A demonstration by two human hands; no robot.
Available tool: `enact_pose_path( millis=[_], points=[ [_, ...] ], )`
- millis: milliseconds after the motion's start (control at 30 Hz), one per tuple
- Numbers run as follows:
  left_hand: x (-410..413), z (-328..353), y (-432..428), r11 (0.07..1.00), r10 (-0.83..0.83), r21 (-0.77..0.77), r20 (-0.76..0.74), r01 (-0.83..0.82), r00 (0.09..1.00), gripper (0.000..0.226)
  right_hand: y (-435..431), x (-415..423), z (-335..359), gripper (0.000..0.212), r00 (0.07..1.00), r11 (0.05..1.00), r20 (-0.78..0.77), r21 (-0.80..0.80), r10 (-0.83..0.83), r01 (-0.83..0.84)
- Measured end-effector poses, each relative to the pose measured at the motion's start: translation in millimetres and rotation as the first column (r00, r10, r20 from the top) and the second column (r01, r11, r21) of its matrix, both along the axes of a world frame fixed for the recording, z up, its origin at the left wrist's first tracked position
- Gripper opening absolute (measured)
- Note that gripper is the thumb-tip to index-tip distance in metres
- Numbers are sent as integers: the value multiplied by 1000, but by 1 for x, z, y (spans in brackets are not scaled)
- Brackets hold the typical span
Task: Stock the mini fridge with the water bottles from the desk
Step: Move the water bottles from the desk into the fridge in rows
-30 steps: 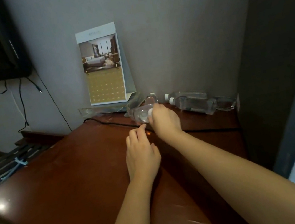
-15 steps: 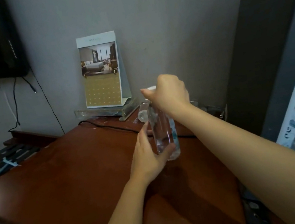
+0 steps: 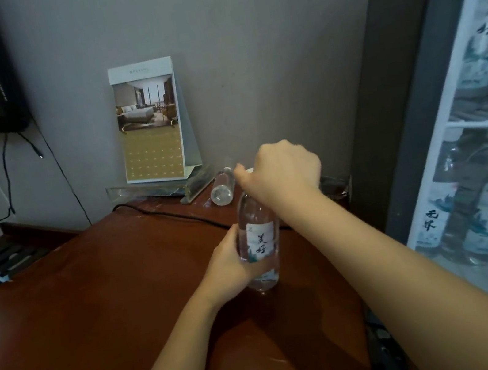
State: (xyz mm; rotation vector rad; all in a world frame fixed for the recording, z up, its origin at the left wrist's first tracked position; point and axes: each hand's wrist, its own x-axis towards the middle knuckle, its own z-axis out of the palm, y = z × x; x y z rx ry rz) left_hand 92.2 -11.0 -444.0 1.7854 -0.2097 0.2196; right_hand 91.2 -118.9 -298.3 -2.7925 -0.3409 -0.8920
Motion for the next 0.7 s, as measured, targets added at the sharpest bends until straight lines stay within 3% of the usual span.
enact_pose_path(
  millis=[100, 233, 367, 433, 533, 700],
  points=[
    [-8, 5, -2, 999, 1, -39, -39, -2, 999, 44, -5, -12, -13, 56, 1000, 1000, -10, -20, 12, -12],
    [-28, 17, -9, 999, -38, -33, -90, 35, 995, 39, -25, -41, -39, 53, 993, 998, -96, -23, 61, -64],
    [-56, 28, -15, 995, -101, -14, -128, 100, 987, 58, -52, -76, -70, 40, 946, 987, -285, 92, 153, -132],
    [-73, 26, -18, 994, -106, -9, -141, 105, 984, 66, -67, -90, -84, 46, 892, 965, -394, 222, 223, -143],
    [-103, 25, -26, 983, -163, 54, -166, 174, 973, 61, -87, -112, -103, 55, 781, 876, -479, 449, 401, -175],
    [-151, 34, -52, 923, -329, 111, -262, 367, 907, 55, -121, -160, -123, 35, 686, 637, -356, 744, 634, -203]
  ],
)
